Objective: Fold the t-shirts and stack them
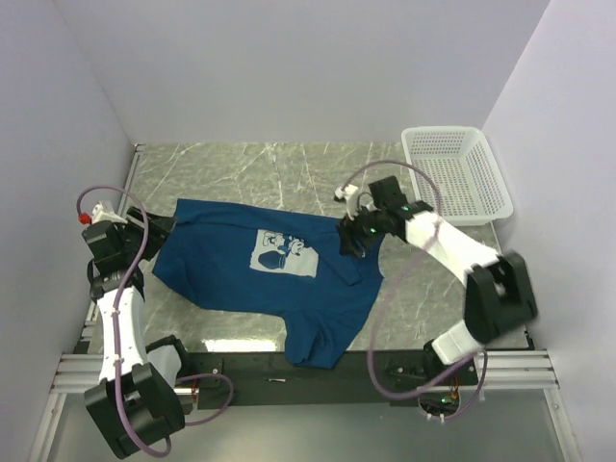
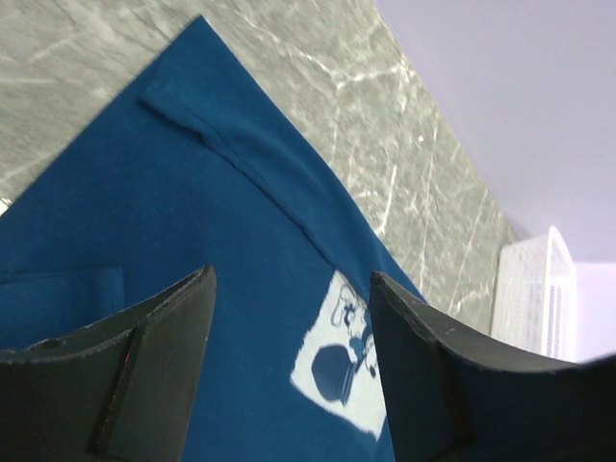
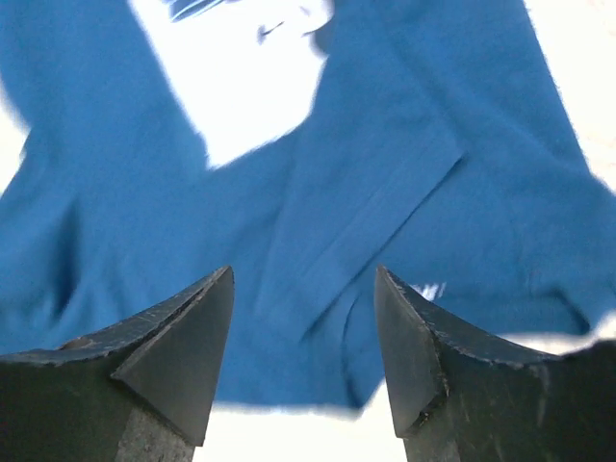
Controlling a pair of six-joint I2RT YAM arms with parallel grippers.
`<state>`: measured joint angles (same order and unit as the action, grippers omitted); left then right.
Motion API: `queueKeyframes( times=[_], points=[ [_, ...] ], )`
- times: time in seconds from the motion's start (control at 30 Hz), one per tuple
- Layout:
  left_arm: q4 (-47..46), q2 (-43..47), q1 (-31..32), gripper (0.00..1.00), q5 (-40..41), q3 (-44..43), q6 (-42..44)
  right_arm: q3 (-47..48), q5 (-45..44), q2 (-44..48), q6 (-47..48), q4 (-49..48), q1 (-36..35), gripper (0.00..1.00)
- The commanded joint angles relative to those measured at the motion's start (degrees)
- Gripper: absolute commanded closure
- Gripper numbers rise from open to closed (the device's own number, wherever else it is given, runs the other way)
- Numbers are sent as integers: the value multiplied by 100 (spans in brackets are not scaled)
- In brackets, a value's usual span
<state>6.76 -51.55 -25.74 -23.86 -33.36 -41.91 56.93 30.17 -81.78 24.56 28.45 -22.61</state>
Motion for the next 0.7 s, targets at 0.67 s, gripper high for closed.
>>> queueKeyframes(
  times=[0.67],
  points=[
    [431,576,-2,30,-849,-21,500,2156,-241,-3169,-1199,196,73,41]
  ],
)
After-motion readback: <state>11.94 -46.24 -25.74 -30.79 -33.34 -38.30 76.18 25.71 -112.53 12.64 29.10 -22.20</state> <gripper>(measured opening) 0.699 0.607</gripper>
